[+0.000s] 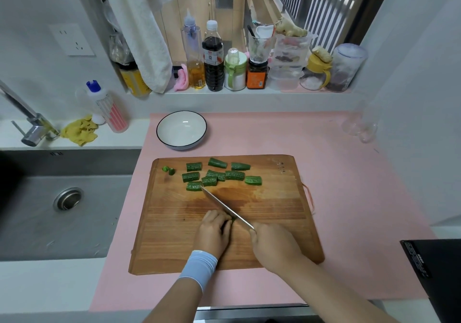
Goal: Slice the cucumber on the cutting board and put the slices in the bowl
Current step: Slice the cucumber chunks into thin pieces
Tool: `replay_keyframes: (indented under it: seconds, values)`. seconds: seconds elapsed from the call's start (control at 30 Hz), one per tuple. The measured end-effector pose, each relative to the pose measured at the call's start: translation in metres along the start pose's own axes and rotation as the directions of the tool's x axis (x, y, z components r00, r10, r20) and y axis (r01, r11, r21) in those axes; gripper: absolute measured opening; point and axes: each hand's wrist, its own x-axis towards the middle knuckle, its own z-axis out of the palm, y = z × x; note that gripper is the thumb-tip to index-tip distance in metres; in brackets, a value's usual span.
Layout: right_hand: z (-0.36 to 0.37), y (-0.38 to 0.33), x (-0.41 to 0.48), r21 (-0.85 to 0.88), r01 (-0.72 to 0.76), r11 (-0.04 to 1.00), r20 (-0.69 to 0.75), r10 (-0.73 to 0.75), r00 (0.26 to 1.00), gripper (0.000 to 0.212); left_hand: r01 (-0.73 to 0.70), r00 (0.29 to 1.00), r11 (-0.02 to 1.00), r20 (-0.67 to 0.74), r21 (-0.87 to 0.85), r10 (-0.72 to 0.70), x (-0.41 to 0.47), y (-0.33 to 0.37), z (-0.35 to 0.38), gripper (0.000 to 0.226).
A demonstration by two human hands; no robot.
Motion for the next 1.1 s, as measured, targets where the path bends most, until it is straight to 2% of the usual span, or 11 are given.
replay_keyframes:
  seconds: [0.2, 0.73, 1.0, 1.1]
  values:
    - [-0.002, -0.010, 0.013, 0.007, 0.000, 1.000, 0.019, 0.000, 1.000, 0.028, 0.029, 1.000, 0.999, 0.011, 0.013, -0.029, 0.000, 0.001, -0.001, 0.017]
    - [-0.001, 0.002, -0.015, -0.020, 0.025, 0.999, -0.057, -0.026, 0.998, 0.030, 0.031, 0.999, 0.999, 0.028, 0.019, -0.031, 0.000, 0.000, 0.000, 0.017]
    - [0.000, -0.003, -0.002, 0.016, -0.001, 1.000, 0.008, 0.001, 1.000, 0.027, 0.031, 1.000, 0.999, 0.003, -0.008, -0.031, -0.001, 0.000, 0.002, 0.018]
    - [0.001, -0.008, 0.006, 0.019, -0.014, 1.000, 0.025, 0.014, 1.000, 0.026, 0.008, 1.000, 1.000, 0.011, 0.000, -0.008, -0.003, -0.001, 0.002, 0.009]
